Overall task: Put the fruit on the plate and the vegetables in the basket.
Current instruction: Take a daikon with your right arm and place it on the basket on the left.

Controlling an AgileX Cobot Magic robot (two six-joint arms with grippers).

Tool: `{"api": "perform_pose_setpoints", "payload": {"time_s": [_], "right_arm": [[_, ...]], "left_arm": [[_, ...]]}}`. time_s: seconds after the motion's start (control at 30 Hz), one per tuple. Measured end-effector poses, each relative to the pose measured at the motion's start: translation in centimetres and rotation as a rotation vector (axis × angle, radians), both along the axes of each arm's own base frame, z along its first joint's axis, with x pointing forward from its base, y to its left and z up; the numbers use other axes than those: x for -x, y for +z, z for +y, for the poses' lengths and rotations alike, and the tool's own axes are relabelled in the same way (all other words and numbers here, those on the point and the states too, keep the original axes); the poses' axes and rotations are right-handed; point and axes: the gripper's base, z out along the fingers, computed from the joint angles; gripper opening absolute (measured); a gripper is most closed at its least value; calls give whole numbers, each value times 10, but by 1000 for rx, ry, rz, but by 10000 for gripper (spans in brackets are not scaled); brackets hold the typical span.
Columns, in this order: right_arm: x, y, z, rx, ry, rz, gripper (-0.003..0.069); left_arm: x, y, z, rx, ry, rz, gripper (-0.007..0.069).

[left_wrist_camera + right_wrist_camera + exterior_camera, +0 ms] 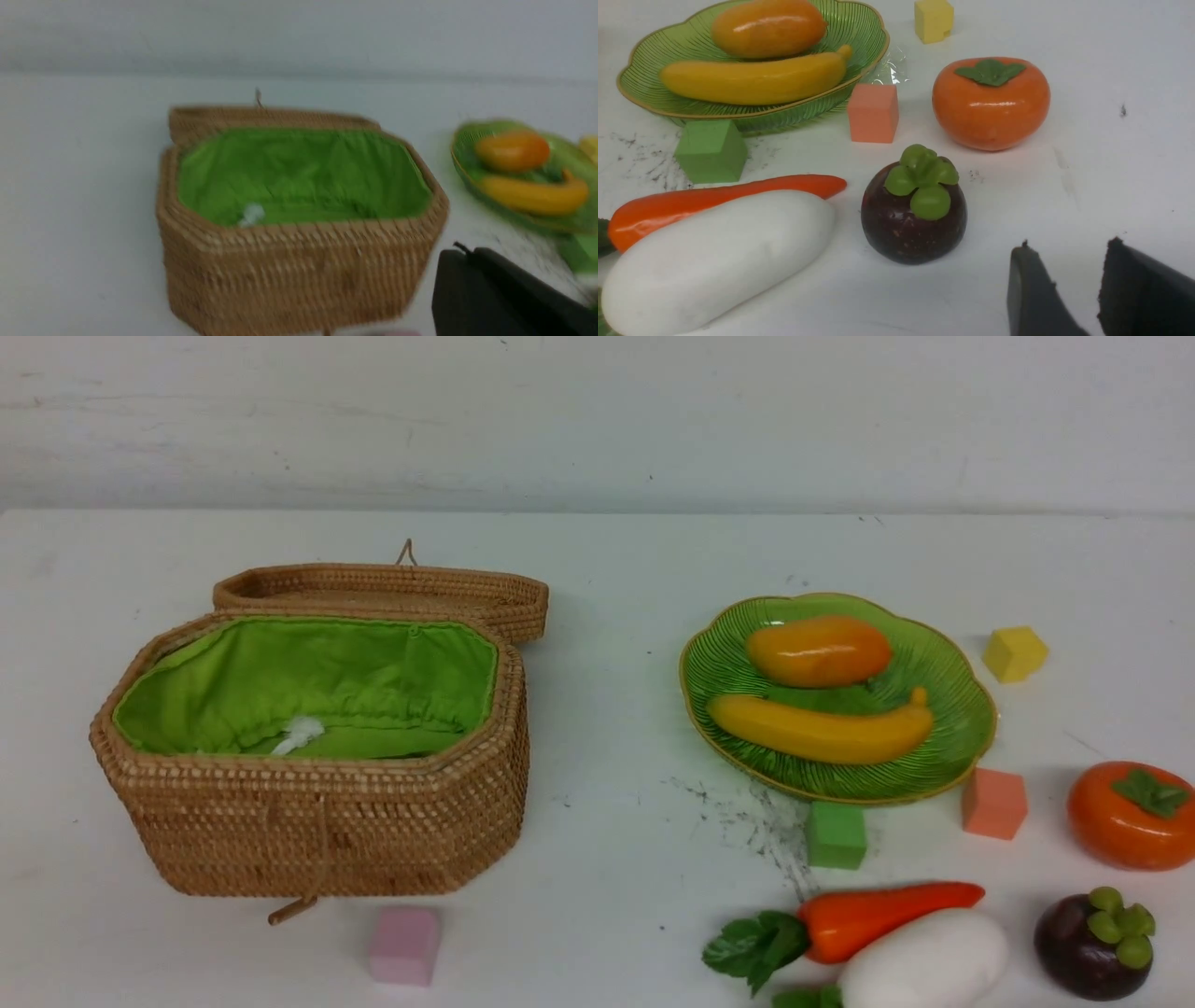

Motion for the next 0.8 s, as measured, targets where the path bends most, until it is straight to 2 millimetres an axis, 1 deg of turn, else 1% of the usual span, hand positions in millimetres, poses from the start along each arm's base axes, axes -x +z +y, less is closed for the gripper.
{"api": "perform_pose_setpoints", "payload": {"time_s": [0.03, 0.07, 0.1, 0.13, 0.17, 0.2, 0.23, 0.27, 0.3, 0.33, 0.43, 0.53, 0.6, 0.63, 0.67, 0.8], "right_arm": [[0, 0, 0, 0, 0, 0, 242], [0, 0, 0, 0, 0, 0, 242], [0, 0, 0, 0, 0, 0, 242], [0, 0, 0, 0, 0, 0, 242], [0, 0, 0, 0, 0, 0, 242], [0, 0, 0, 0, 0, 0, 242], [0, 0, 0, 0, 0, 0, 242], [0, 0, 0, 0, 0, 0, 242], [0, 0, 0, 0, 0, 0, 242], [0, 0, 0, 0, 0, 0, 242], [0, 0, 0, 0, 0, 0, 242], [0, 0, 0, 0, 0, 0, 242], [0, 0, 0, 0, 0, 0, 242], [0, 0, 0, 0, 0, 0, 242], [0, 0, 0, 0, 0, 0, 242], [0, 0, 0, 0, 0, 0, 242]], "left_arm": [[3, -4, 2, 0, 20, -25, -13], [4, -14, 5, -6, 70, -82, -13], [6, -17, 6, -11, 94, -99, -13], [8, -27, 9, -35, 145, -120, -13], [10, -35, 12, -55, 188, -121, -13], [9, -37, 12, -59, 196, -116, -13], [11, -47, 15, -78, 256, -109, -13], [12, -53, 17, -84, 294, -100, -13], [11, -64, 18, -93, 329, -69, -13], [11, -71, 19, -99, 343, -52, -13], [7, -98, 20, -106, 353, 40, -13], [3, -130, 19, -30, 356, 149, -13], [2, -146, 18, 28, 365, 205, -13], [1, -151, 17, 47, 369, 218, -13], [1, -151, 17, 48, 369, 219, -13], [1, -150, 19, -14, 376, 196, -13]]}}
